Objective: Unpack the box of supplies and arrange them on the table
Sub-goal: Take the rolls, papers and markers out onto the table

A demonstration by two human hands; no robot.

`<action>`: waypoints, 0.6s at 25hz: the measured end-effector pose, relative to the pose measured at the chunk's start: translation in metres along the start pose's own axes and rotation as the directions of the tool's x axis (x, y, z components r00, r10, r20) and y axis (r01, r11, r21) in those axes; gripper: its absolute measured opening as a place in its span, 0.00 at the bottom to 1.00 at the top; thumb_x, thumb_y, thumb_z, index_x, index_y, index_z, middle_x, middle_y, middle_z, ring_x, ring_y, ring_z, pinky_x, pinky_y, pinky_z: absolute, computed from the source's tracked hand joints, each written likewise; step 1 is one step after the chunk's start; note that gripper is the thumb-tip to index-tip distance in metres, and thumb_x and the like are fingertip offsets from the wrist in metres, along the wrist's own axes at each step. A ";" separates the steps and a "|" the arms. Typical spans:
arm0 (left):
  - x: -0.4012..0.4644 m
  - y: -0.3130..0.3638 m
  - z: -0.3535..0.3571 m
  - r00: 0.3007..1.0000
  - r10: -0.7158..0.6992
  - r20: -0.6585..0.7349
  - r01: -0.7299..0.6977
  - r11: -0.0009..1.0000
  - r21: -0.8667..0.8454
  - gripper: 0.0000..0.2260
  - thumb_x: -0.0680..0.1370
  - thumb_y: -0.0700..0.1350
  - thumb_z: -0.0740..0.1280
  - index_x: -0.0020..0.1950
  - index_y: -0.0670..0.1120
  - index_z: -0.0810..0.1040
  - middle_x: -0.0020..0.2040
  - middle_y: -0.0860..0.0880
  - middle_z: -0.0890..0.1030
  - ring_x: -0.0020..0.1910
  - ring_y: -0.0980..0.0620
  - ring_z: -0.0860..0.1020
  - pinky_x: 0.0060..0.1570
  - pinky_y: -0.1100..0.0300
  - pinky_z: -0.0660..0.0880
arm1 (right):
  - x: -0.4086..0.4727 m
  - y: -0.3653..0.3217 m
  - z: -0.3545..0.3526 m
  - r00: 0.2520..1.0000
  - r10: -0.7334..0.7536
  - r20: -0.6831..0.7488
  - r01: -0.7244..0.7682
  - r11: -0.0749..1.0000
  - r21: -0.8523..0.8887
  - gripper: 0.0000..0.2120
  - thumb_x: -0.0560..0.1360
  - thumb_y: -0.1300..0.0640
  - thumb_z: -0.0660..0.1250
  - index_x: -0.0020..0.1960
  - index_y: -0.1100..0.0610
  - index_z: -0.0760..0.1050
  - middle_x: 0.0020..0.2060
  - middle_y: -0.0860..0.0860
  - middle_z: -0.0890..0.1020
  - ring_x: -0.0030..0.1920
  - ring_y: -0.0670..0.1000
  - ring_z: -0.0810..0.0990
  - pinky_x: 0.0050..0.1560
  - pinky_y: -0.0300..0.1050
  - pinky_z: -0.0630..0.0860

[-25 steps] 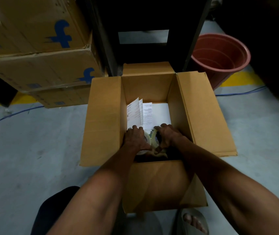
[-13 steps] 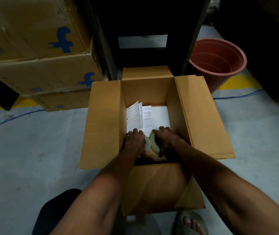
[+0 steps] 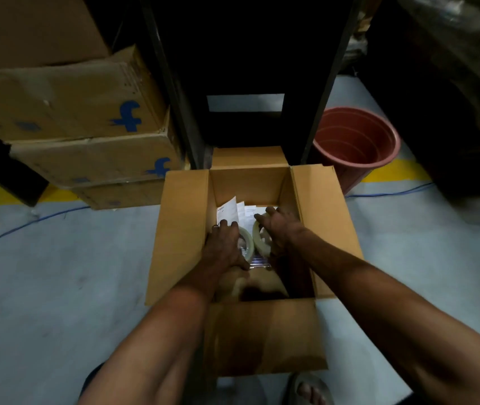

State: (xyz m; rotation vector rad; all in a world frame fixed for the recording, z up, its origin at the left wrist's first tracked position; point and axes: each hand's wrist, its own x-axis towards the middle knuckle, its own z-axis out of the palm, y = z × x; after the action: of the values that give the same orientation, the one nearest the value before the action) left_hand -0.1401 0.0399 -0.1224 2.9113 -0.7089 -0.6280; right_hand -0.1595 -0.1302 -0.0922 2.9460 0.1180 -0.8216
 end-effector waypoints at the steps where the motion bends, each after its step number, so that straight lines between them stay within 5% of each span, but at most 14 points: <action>1: -0.007 0.003 -0.015 1.000 0.004 -0.014 -0.004 1.000 -0.005 0.49 0.57 0.62 0.80 0.71 0.45 0.64 0.66 0.42 0.68 0.64 0.42 0.70 0.64 0.50 0.69 | -0.010 0.002 -0.015 1.000 -0.002 -0.013 0.002 1.000 -0.007 0.47 0.68 0.49 0.76 0.79 0.54 0.54 0.73 0.61 0.63 0.71 0.64 0.65 0.68 0.59 0.69; 15: -0.192 0.071 -0.354 0.993 -0.096 0.075 0.106 0.983 -0.149 0.55 0.57 0.63 0.80 0.78 0.50 0.58 0.72 0.44 0.67 0.70 0.42 0.67 0.69 0.49 0.68 | -0.248 0.021 -0.313 1.000 0.008 0.002 -0.008 0.969 0.245 0.56 0.61 0.44 0.81 0.79 0.51 0.53 0.72 0.58 0.66 0.70 0.61 0.67 0.65 0.55 0.73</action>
State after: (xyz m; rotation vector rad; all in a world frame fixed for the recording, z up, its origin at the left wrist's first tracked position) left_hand -0.1809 0.0580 0.2842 2.8099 -0.4972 -0.7594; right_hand -0.2089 -0.1331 0.3049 3.1730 0.0038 -0.8964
